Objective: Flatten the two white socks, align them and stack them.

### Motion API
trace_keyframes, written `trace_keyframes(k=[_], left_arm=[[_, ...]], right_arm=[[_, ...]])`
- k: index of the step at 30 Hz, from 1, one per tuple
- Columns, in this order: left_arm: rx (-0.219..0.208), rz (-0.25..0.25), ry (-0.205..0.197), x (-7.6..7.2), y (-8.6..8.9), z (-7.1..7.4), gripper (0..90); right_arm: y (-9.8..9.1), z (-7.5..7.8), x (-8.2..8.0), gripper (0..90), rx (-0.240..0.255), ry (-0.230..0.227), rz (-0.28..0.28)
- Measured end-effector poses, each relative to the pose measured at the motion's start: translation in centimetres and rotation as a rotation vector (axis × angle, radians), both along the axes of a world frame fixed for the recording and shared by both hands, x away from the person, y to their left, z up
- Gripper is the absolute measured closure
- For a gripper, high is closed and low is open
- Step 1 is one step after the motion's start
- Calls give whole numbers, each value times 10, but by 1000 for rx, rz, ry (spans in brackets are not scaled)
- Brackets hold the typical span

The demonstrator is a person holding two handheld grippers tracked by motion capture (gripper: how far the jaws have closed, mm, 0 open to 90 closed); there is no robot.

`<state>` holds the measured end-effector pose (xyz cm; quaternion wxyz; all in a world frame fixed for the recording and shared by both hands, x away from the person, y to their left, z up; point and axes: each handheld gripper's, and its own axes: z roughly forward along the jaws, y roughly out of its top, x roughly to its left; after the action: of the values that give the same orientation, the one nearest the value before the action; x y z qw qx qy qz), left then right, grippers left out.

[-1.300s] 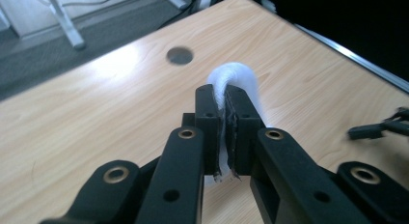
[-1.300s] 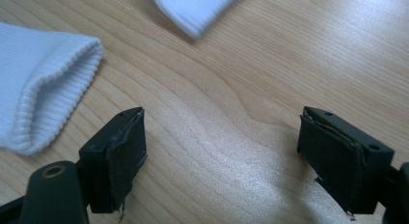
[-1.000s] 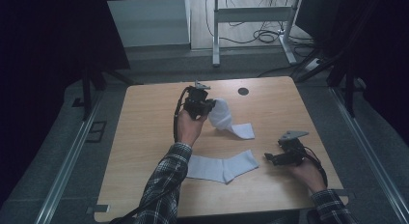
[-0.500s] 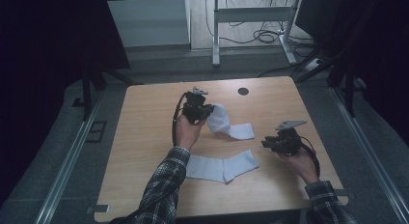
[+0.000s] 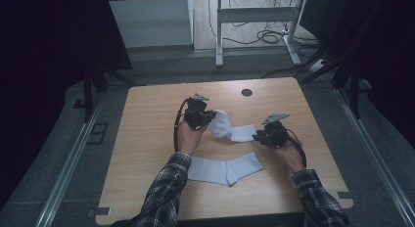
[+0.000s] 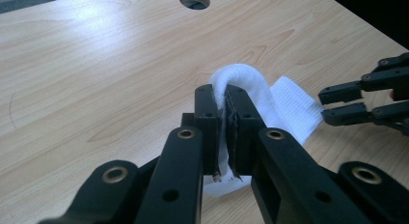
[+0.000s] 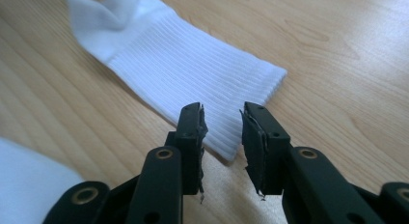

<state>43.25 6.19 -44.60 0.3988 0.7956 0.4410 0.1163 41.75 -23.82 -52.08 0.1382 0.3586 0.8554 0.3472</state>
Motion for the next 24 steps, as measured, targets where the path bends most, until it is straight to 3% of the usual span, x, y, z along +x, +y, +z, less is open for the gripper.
trace_keyframes(k=[4,7,10,14,20,24], left_arm=[[-4,-1,3,0,1,-3,846],[-10,2,6,0,2,-5,846],[-12,1,8,-1,3,-7,846],[-13,-2,6,-3,5,-7,847],[-27,-5,-21,-10,10,8,848],[-56,-6,-70,-21,20,33,850]], right_arm=[[4,-8,3,760,-46,3,5],[4,-9,1,857,-21,18,1],[7,-8,0,880,-39,18,2],[7,-3,-1,891,-24,34,-3],[-1,25,-13,892,10,21,3],[-13,59,-26,895,29,-5,3]])
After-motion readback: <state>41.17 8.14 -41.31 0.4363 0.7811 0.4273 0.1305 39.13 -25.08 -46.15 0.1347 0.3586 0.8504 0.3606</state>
